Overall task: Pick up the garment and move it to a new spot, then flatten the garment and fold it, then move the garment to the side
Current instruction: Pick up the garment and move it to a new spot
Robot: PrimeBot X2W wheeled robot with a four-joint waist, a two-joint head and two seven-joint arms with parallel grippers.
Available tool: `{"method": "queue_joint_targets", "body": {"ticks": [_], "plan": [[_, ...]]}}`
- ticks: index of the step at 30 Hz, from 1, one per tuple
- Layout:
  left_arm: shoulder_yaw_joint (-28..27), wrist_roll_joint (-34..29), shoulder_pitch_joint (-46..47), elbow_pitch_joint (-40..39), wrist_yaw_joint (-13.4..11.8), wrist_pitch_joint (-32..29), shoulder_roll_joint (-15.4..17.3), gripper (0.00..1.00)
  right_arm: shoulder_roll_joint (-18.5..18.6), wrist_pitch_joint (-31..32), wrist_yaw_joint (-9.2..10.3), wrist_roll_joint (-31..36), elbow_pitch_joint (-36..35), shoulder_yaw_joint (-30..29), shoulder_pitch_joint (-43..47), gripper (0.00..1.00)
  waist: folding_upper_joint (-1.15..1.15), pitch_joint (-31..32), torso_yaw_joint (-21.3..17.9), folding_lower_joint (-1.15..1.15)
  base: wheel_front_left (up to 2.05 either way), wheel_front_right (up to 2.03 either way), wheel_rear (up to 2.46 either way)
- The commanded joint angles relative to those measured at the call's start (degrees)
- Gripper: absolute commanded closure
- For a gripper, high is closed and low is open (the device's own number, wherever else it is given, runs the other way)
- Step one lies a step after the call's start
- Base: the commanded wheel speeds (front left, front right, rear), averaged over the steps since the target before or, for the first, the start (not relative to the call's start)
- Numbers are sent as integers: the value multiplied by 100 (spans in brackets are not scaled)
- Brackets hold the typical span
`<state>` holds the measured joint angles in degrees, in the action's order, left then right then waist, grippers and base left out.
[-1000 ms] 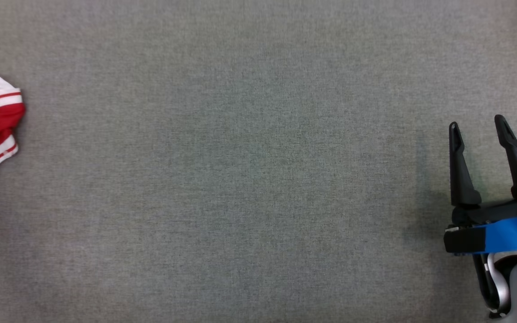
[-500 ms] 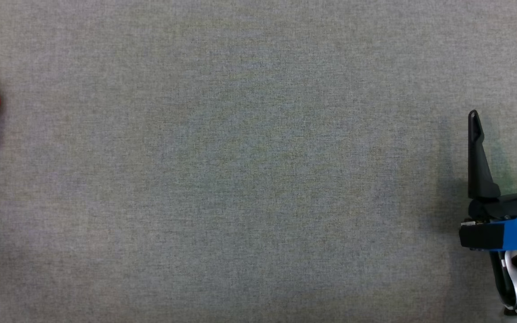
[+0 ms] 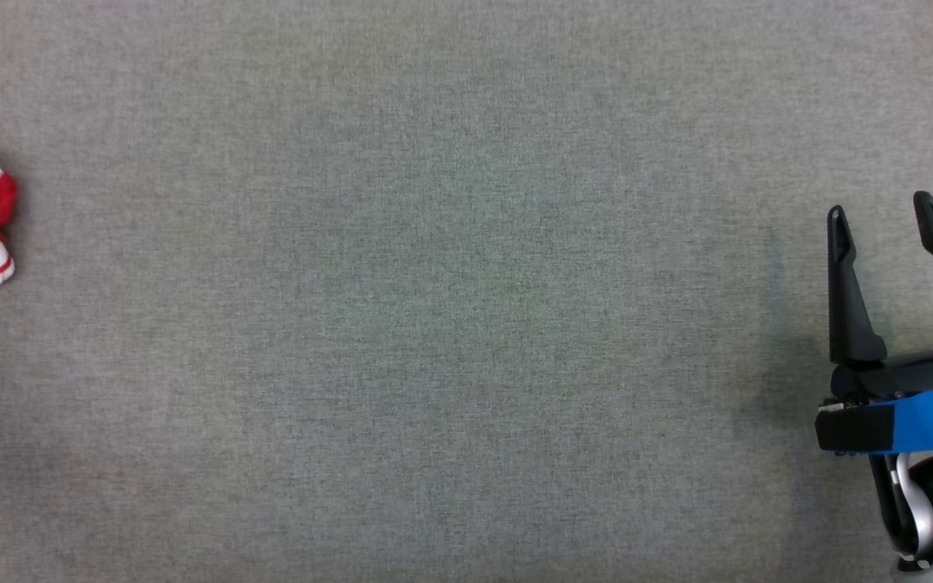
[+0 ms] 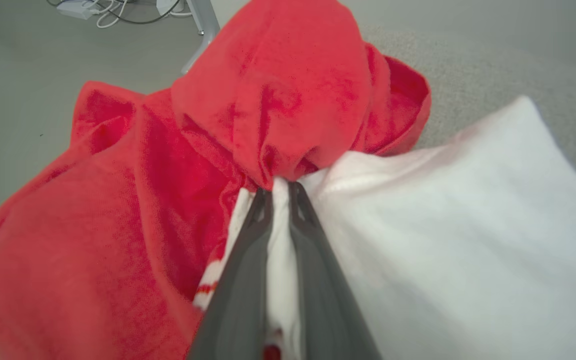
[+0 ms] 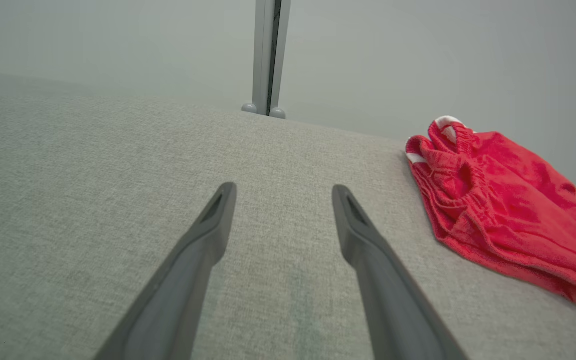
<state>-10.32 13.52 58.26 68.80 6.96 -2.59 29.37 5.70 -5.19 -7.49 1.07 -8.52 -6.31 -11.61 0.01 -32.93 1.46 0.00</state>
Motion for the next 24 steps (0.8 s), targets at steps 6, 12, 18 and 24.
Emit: {"method": "queue_joint_targets", "body": {"ticks": [6, 12, 18, 24], "plan": [[244, -88, 283, -262, 50, 736, 77, 100, -89, -137, -1, -97, 248, 46, 20, 0, -1, 426, -88, 0, 0, 0, 0], [672, -261, 664, -632, 50, 1290, 71, 100, -170, -319, -1, -200, 659, 127, -1, 0, -1, 924, -199, 0, 0, 0, 0], [1289, -249, 1055, -1266, 53, 1471, 24, 100, -247, -546, -1, -332, 1053, 183, 42, 0, -1, 1327, -420, 0, 0, 0, 0], [2072, -74, 1422, -2261, 53, 1294, -70, 100, -273, -772, -1, -501, 1391, 205, 97, 0, -1, 1627, -844, 0, 0, 0, 0]]}}
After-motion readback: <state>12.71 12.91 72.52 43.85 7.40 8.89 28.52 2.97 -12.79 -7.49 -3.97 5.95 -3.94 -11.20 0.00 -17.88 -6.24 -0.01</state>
